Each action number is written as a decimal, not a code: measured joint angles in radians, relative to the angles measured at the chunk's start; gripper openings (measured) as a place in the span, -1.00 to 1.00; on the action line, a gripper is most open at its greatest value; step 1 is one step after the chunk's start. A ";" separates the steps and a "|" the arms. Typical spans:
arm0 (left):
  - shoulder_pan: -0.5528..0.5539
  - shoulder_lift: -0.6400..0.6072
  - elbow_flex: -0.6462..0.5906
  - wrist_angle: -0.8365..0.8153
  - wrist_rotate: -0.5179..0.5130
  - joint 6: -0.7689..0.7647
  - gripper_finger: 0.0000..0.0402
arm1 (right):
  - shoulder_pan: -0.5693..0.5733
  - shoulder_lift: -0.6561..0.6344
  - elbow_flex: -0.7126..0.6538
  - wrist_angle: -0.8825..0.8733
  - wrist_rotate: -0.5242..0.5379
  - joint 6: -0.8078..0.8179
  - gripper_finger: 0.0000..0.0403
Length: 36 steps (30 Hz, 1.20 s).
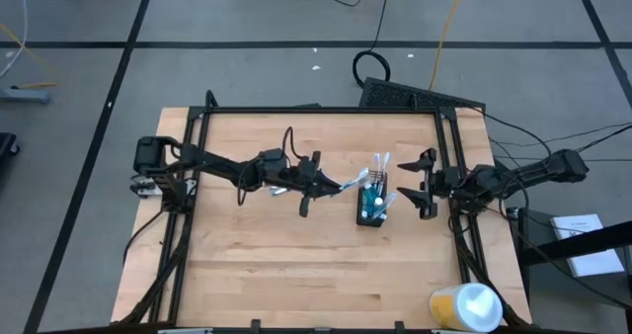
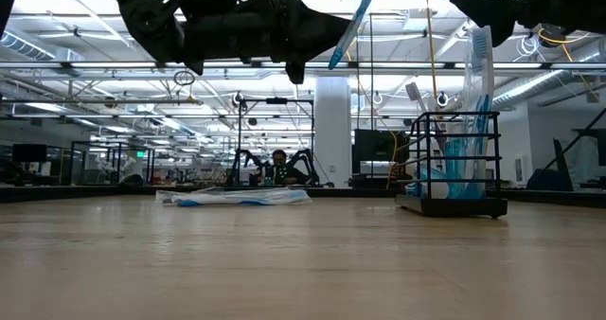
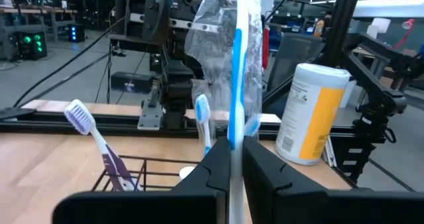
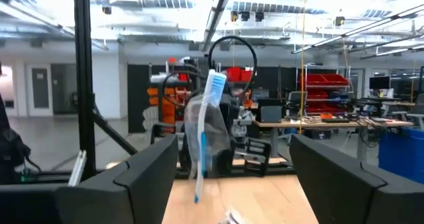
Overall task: Pick & Place toothbrushing station
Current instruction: Put the blue toothbrush into the bottom section of the mesh organizer
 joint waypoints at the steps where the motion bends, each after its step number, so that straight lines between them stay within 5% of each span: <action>1: 0.000 0.000 0.000 0.003 0.000 0.004 -0.90 | 0.000 0.030 0.008 0.017 0.000 0.008 0.40; 23: 0.008 0.000 0.000 0.007 -0.069 0.072 -0.92 | -0.042 0.630 0.353 0.037 -0.005 0.109 0.31; 36: 0.019 0.000 0.000 0.060 -0.079 0.086 -0.92 | -0.132 0.755 0.367 0.154 -0.058 0.157 0.03</action>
